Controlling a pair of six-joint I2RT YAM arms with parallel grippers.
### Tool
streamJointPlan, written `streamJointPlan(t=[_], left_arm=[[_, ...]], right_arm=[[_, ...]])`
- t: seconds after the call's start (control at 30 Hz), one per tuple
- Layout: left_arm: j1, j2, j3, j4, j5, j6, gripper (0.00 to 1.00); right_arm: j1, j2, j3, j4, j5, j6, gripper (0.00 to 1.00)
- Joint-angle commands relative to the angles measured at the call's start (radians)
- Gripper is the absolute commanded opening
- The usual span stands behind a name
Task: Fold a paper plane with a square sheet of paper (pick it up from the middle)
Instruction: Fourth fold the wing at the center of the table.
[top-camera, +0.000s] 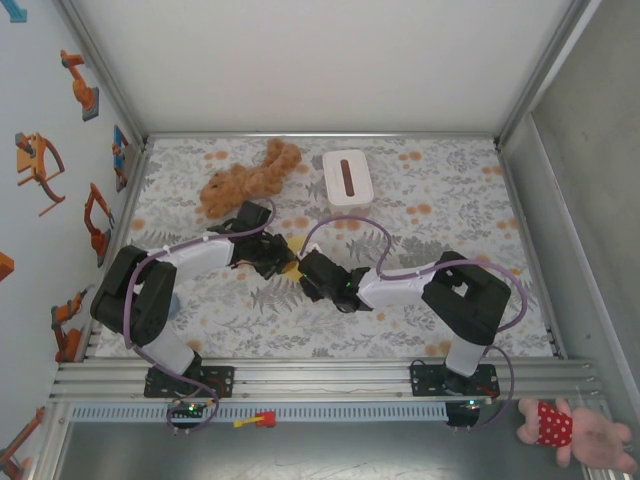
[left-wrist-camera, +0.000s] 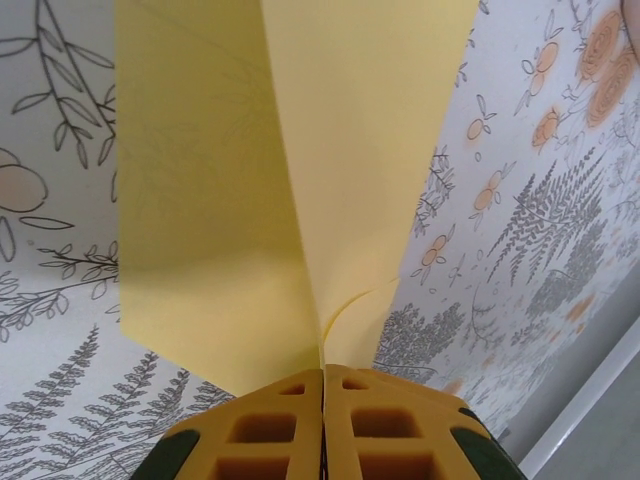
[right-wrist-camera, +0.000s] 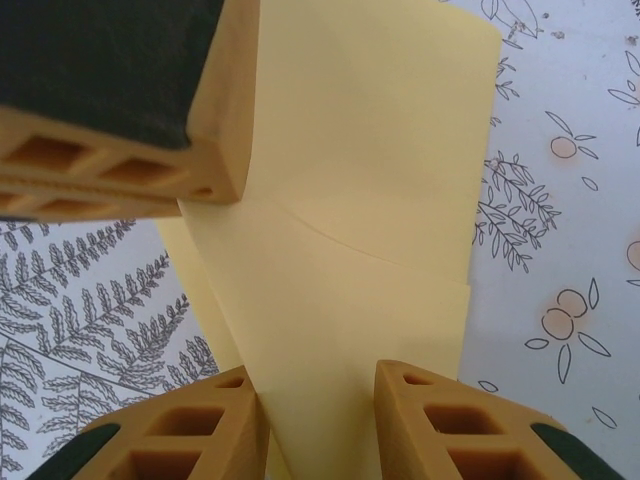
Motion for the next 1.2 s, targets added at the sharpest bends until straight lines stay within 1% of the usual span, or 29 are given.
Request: streamJointPlan(t=[0.0, 0.23, 0.47, 0.5, 0.57, 0.73, 0.87, 1.0, 1.17], left_arm=[[-0.001, 0.003, 0.029, -0.037, 0.015, 0.001, 0.08], [0.001, 0.005, 0.028, -0.040, 0.015, 0.000, 0.10], [0.015, -0.016, 0.027, -0.052, 0.010, 0.005, 0.16], [0.024, -0.025, 0.024, -0.056, 0.006, 0.008, 0.18], [0.046, -0.052, 0.016, -0.070, -0.007, 0.016, 0.25], [0.110, -0.135, -0.020, -0.070, -0.033, 0.022, 0.38], [0.137, -0.205, -0.060, -0.059, -0.063, 0.018, 0.42], [0.141, -0.263, -0.127, 0.004, -0.067, -0.005, 0.44], [0.127, -0.302, -0.227, 0.165, -0.021, -0.056, 0.45]], right_arm=[[0.004, 0.004, -0.016, -0.003, 0.032, -0.012, 0.32], [0.006, 0.001, -0.021, -0.007, 0.018, -0.014, 0.26], [0.005, -0.001, -0.037, 0.010, -0.007, -0.014, 0.19], [0.005, -0.001, -0.041, 0.018, -0.015, -0.014, 0.18], [0.006, -0.006, -0.051, 0.032, -0.038, -0.017, 0.15], [0.002, 0.002, -0.056, 0.041, -0.111, -0.023, 0.13], [-0.004, 0.005, -0.053, 0.034, -0.159, -0.016, 0.12], [-0.026, -0.002, -0.071, 0.061, -0.226, 0.005, 0.12], [-0.084, -0.010, -0.123, 0.157, -0.371, 0.060, 0.12]])
